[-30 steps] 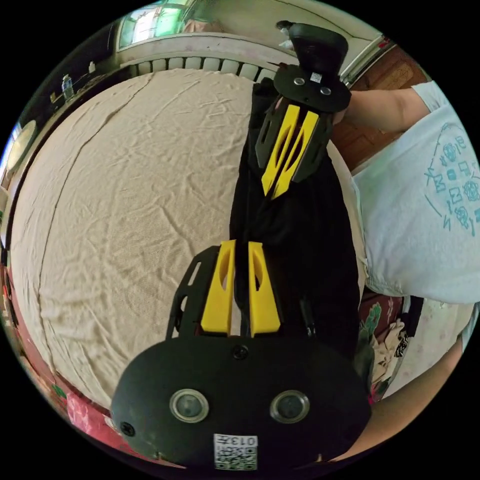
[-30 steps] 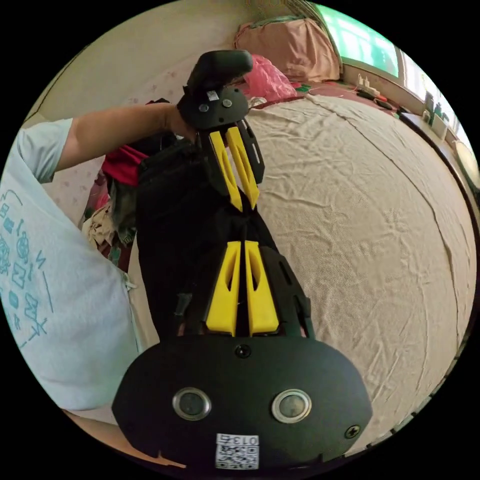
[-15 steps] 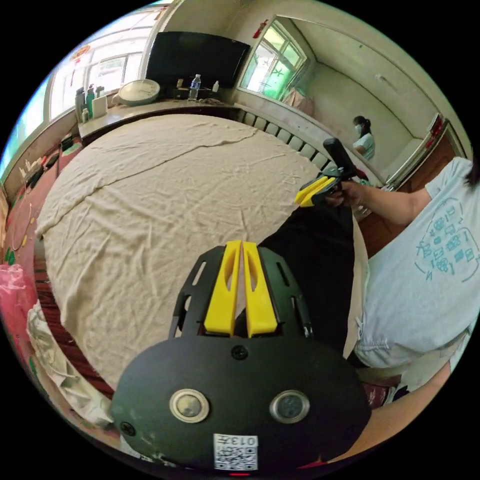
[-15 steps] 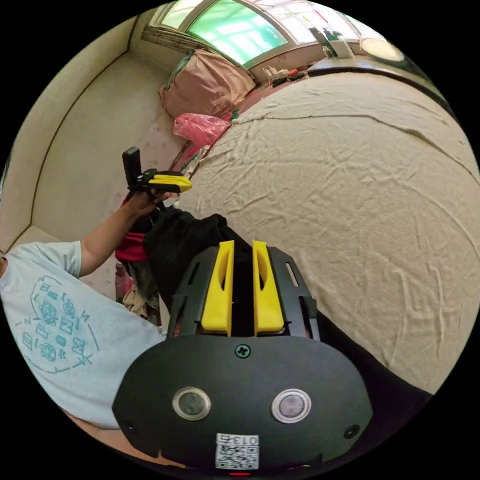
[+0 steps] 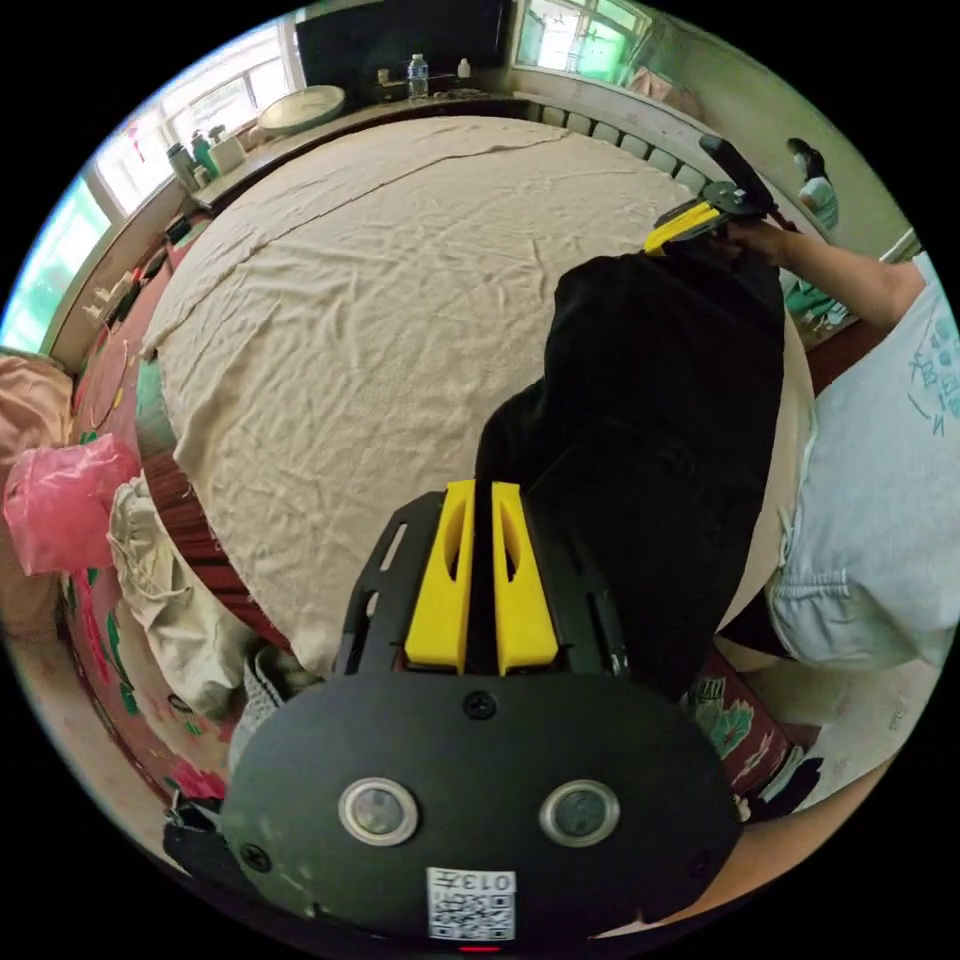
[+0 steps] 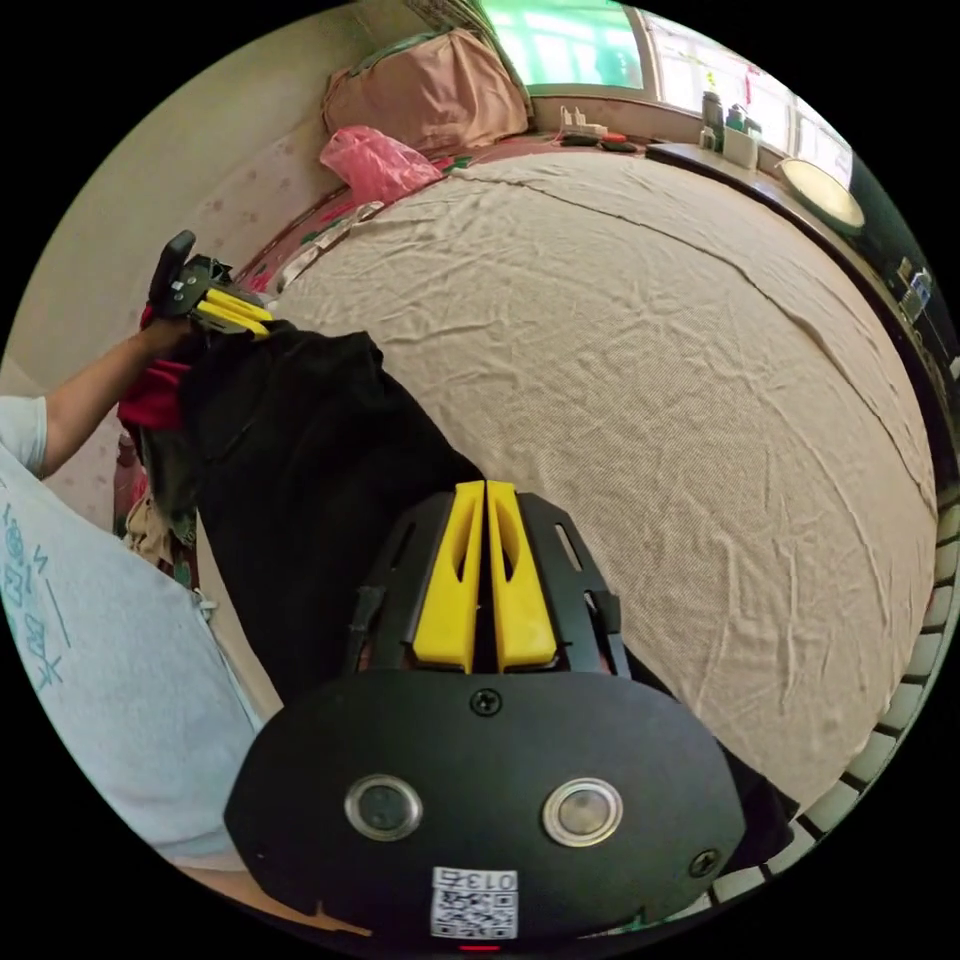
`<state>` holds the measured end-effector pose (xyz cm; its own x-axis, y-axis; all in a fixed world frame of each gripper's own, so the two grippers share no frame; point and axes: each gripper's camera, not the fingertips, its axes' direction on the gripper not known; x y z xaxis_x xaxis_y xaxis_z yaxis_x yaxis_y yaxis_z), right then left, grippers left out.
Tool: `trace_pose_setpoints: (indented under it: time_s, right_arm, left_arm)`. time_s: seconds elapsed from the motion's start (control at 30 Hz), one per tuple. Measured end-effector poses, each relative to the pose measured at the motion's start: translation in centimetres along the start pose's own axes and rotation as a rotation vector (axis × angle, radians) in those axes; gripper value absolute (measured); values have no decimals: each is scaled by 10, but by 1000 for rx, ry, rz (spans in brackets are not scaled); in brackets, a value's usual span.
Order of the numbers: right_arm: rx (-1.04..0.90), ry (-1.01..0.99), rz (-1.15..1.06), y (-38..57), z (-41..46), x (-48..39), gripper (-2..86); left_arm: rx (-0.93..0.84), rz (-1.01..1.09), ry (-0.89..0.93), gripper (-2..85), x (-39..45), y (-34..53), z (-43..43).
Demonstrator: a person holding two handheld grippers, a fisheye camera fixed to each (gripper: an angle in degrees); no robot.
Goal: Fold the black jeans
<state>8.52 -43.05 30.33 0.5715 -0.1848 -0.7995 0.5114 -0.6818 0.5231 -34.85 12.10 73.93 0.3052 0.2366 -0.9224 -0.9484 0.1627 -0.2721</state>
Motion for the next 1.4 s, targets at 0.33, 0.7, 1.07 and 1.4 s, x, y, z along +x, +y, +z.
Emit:
trace_pose_setpoints:
  time_s: [0.33,0.7,1.07,1.4]
  right_arm:
    - [189,-32,60,-5,-41,-34,71]
    - [1,-247,-28,-78,26,-82,14]
    - [139,-155,-331,-116,-20,-190,79]
    - [-245,-195,-622,-184,47,-271,42]
  left_arm:
    - [168,-180,-110,7,18,48,-53]
    - [15,-266,-191,-3,38,72,-16]
    - [26,-437,-132,72,5,101,-57]
    - [29,-369,177,68,-5,99,-25]
